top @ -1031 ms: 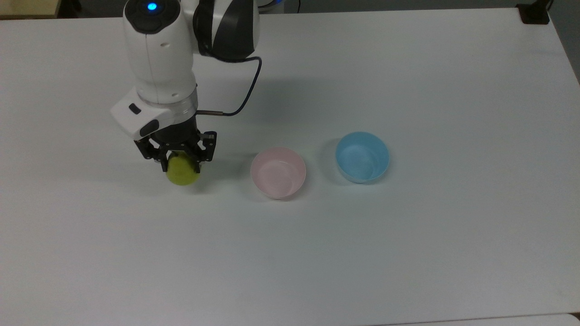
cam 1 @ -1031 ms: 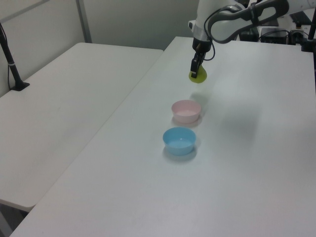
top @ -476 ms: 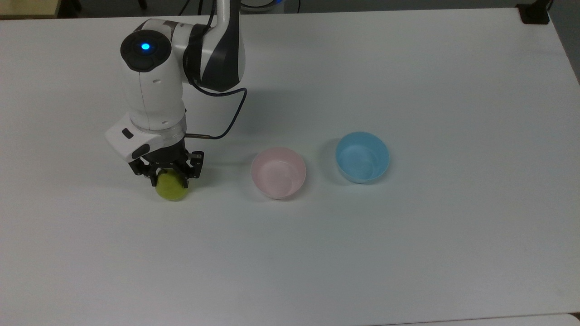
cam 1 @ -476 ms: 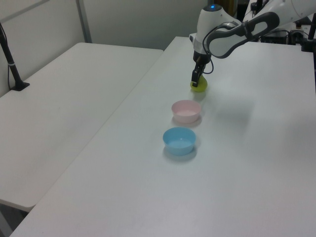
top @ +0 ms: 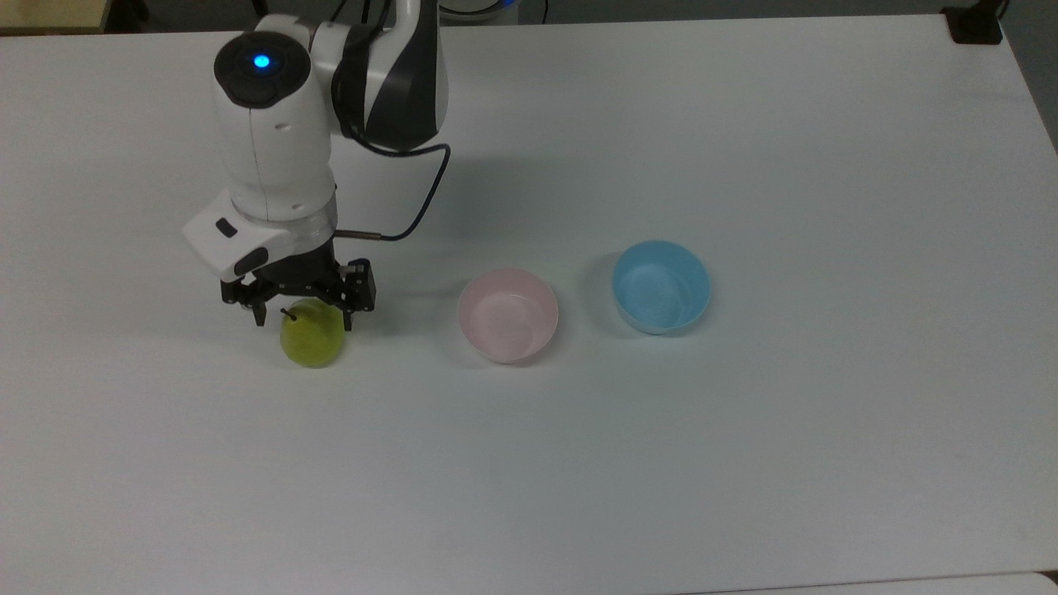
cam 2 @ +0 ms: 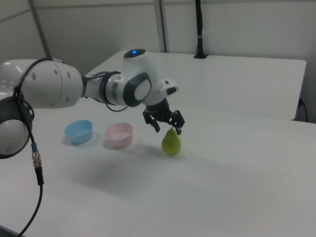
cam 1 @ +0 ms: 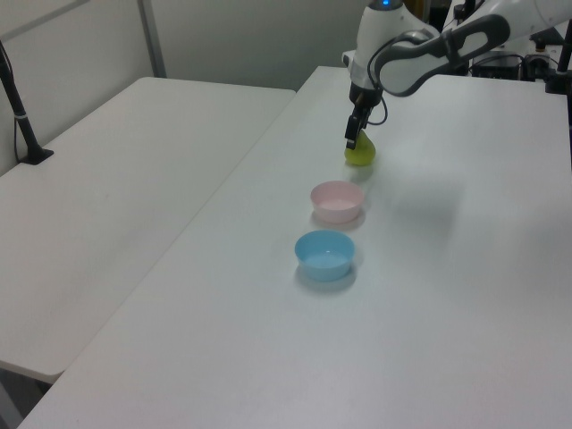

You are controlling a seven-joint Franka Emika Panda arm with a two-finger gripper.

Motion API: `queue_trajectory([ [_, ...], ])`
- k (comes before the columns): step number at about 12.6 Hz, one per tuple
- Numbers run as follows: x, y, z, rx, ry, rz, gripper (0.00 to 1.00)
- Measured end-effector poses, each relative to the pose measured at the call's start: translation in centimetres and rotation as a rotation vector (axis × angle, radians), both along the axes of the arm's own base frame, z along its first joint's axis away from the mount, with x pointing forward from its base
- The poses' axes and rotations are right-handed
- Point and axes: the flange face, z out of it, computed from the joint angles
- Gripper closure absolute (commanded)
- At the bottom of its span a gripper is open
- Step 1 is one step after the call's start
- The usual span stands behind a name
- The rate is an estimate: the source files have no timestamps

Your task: Pick up a pear from the bowl

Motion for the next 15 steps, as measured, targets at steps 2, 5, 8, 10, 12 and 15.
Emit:
queue_trajectory([
  [2, -1.1, 2.1, 4.2, 0.005, 0.036, 0.013, 0.0],
  [5, -3.8, 8.2, 10.7, 0.017, 0.099, 0.003, 0.0],
  [8, -7.3, 12.4, 16.3, 0.018, 0.154, 0.007, 0.0],
  [10, -10.3, 13.8, 20.2, 0.036, 0.183, 0.012, 0.0],
  [12, -12.6, 13.9, 23.0, 0.07, 0.197, 0.005, 0.0],
  [15, -13.8, 13.6, 23.7, 0.073, 0.22, -0.001, 0.0],
])
